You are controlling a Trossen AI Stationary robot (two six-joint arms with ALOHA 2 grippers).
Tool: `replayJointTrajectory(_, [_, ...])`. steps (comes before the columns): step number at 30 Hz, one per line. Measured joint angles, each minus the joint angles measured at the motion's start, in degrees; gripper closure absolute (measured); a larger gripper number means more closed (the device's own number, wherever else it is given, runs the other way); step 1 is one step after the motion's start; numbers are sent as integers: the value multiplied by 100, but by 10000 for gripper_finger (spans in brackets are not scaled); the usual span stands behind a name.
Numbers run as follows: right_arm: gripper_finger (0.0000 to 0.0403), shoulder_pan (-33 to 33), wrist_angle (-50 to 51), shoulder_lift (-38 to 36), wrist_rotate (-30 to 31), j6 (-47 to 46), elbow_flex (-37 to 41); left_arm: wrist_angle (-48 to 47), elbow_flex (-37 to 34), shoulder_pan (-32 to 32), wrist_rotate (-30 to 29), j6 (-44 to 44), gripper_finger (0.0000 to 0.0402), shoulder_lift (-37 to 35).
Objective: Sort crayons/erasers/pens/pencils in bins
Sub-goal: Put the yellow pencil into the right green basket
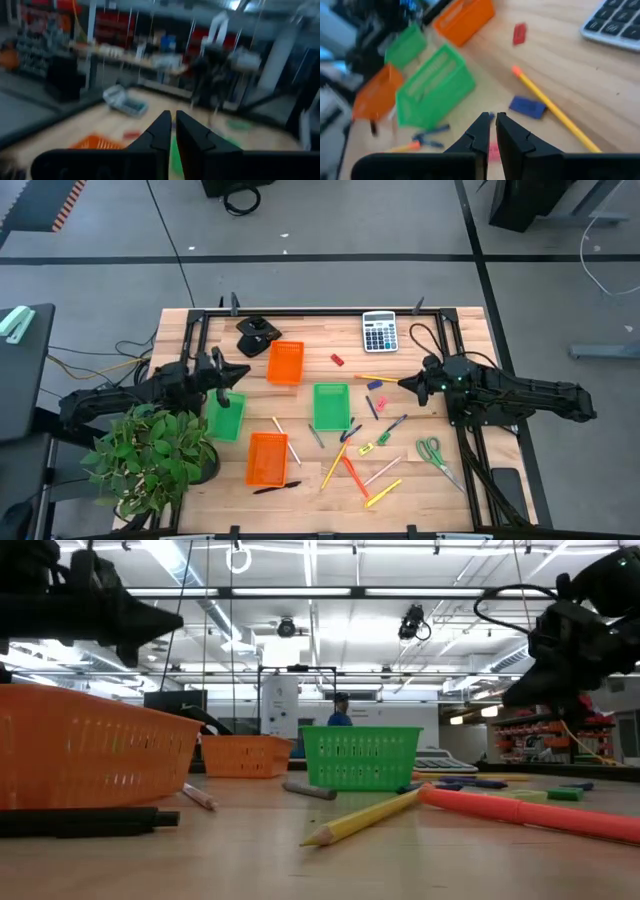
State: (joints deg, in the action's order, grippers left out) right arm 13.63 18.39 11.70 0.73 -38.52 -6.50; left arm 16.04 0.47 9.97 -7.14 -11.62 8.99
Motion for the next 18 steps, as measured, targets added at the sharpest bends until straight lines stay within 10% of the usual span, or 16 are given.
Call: replayJointTrajectory(18, [364, -823, -2353, 117, 831, 206, 0, 1123, 0, -763, -42, 180, 301, 1138])
